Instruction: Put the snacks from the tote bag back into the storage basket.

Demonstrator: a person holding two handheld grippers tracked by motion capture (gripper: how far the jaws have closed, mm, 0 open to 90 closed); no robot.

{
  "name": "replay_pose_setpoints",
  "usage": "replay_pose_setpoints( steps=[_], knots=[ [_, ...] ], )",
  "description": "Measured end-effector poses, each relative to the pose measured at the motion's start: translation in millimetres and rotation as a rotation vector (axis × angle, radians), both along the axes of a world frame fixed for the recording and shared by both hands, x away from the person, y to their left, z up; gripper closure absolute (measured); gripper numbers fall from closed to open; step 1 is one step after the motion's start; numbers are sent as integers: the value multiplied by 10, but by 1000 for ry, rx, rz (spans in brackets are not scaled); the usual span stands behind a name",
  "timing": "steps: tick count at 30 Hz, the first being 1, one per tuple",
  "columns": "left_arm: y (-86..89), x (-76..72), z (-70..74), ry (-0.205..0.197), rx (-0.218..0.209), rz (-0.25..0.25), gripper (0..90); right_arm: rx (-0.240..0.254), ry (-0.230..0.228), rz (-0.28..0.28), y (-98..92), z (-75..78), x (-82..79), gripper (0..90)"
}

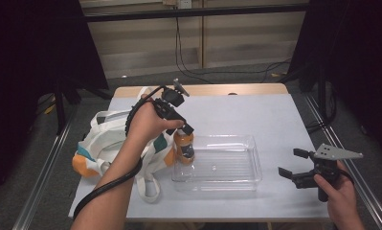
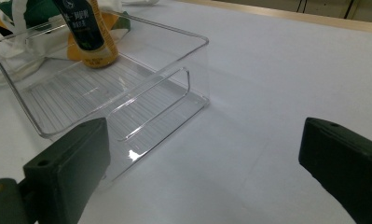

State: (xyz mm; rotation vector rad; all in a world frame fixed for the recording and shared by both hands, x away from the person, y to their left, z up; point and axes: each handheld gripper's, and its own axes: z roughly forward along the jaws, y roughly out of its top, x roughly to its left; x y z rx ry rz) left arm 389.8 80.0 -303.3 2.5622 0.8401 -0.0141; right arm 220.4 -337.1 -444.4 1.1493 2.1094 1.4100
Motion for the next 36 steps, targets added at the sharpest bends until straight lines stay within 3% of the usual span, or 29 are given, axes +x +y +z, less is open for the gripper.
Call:
replay_pose_setpoints(
  steps=[9, 18, 19, 22, 36],
  knots=[
    [74, -50, 44, -47, 7, 0, 184, -8, -4, -12, -16, -3, -17, 18],
    [160, -71, 41, -54, -20, 23, 164, -11, -4, -7, -15, -5, -34, 18],
    [171, -86, 29, -61, -35, 43, 156, -9, -3, -8, -19, -6, -38, 18],
    [204, -89, 26, -70, -21, 38, 151, -9, -3, -10, -22, -4, -38, 18],
    [377, -148, -56, -78, -38, 67, 145, -10, 1, -5, -5, -1, -31, 18]
  ],
)
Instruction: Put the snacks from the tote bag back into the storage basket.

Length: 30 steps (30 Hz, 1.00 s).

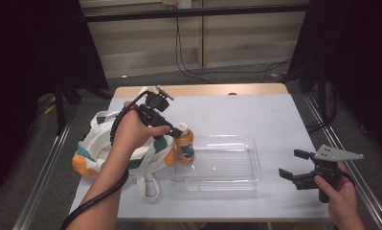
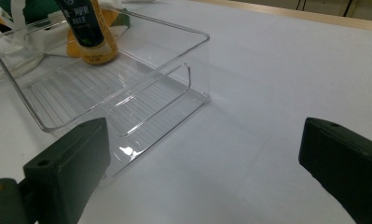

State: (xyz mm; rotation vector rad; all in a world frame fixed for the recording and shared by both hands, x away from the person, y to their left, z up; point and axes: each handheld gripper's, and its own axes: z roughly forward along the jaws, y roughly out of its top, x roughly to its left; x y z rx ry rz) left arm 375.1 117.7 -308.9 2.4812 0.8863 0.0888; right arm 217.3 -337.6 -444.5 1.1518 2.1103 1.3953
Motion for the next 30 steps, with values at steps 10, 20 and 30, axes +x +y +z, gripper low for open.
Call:
replay_pose_setpoints(
  steps=[10, 20, 30],
  knots=[
    [151, -28, -86, -2, -6, 26, 143, -1, -5, -2, -6, 1, -5, 18],
    [239, -68, -184, 12, -23, 39, 143, -3, -2, -1, 7, -4, -2, 18],
    [312, -115, -231, -11, -40, 46, 143, -6, 2, 5, 21, -6, 0, 18]
  ],
)
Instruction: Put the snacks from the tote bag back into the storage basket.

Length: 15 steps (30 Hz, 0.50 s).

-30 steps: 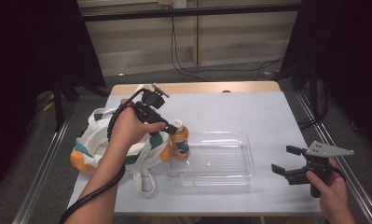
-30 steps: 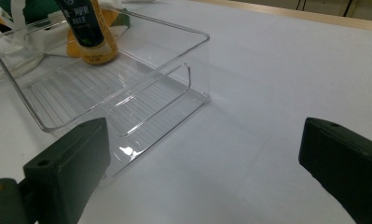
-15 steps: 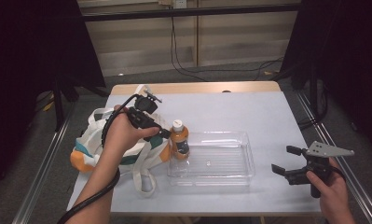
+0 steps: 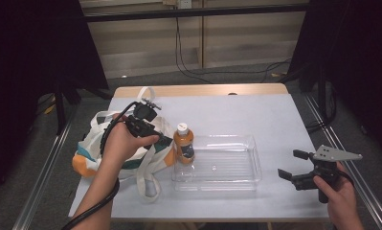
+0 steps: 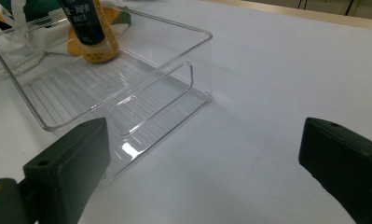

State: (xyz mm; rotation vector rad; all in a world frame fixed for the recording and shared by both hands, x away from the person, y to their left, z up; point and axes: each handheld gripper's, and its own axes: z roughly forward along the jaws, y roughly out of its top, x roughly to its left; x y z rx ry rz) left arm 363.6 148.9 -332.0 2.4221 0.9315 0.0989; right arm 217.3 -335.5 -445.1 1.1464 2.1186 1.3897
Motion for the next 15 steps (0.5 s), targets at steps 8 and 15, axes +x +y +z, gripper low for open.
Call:
replay_pose_setpoints(
  steps=[8, 15],
  knots=[
    [53, -33, -96, -11, -15, -5, 143, -1, 3, 1, -2, -4, 2, 18],
    [82, -52, -180, -6, -43, 12, 141, -2, 6, -1, -2, -5, -1, 18]
  ],
)
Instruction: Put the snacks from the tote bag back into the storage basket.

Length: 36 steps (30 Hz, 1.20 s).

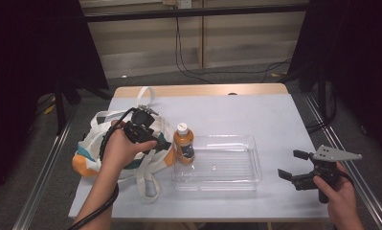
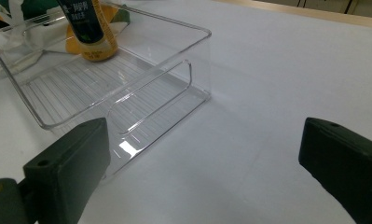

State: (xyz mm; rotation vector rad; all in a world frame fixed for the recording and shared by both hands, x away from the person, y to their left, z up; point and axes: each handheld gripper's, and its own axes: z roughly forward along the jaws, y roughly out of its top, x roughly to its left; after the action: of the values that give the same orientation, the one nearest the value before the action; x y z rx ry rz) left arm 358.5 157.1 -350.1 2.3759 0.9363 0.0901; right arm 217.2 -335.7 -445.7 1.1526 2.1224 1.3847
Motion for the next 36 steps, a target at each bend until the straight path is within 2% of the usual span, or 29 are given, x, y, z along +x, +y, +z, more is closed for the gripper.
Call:
replay_pose_setpoints(
  steps=[1, 2, 6, 7, 16, 19, 22, 23, 25, 26, 27, 30, 36],
  knots=[
    [27, 10, -4, -4, 26, -19, 140, -2, 1, 1, 1, -1, -1, 18],
    [21, -3, -22, 2, 1, -3, 140, -4, 0, 1, 1, -1, 0, 18],
    [46, -3, -43, 0, 19, -13, 139, -4, -1, 3, 3, -4, 1, 18],
    [46, -8, -60, -1, 5, -3, 138, -4, 0, 1, 3, -3, -1, 18],
    [88, -33, -149, -1, -6, 6, 138, -4, 0, 0, 4, -3, -6, 18],
    [108, -31, -156, -3, -2, -10, 138, -5, 0, 1, 4, -3, -6, 18],
    [121, -47, -176, -12, -9, 1, 138, -6, 0, 0, 2, -3, -8, 18],
    [127, -63, -197, -7, -28, 16, 138, -6, 0, 0, 2, -4, -8, 18],
    [136, -67, -206, -7, -31, 21, 137, -6, 2, -2, 3, -3, -9, 18],
    [147, -80, -234, -10, -45, 41, 137, -8, -1, -2, 3, -4, -9, 18],
    [169, -73, -240, -9, -34, 26, 137, -10, 0, -1, 4, -4, -8, 18],
    [206, -73, -264, -6, -36, 24, 136, -10, 1, -4, 0, -3, -9, 18],
    [240, -81, -312, -7, -52, 42, 136, -11, -1, -3, -1, -3, -11, 18]
  ],
)
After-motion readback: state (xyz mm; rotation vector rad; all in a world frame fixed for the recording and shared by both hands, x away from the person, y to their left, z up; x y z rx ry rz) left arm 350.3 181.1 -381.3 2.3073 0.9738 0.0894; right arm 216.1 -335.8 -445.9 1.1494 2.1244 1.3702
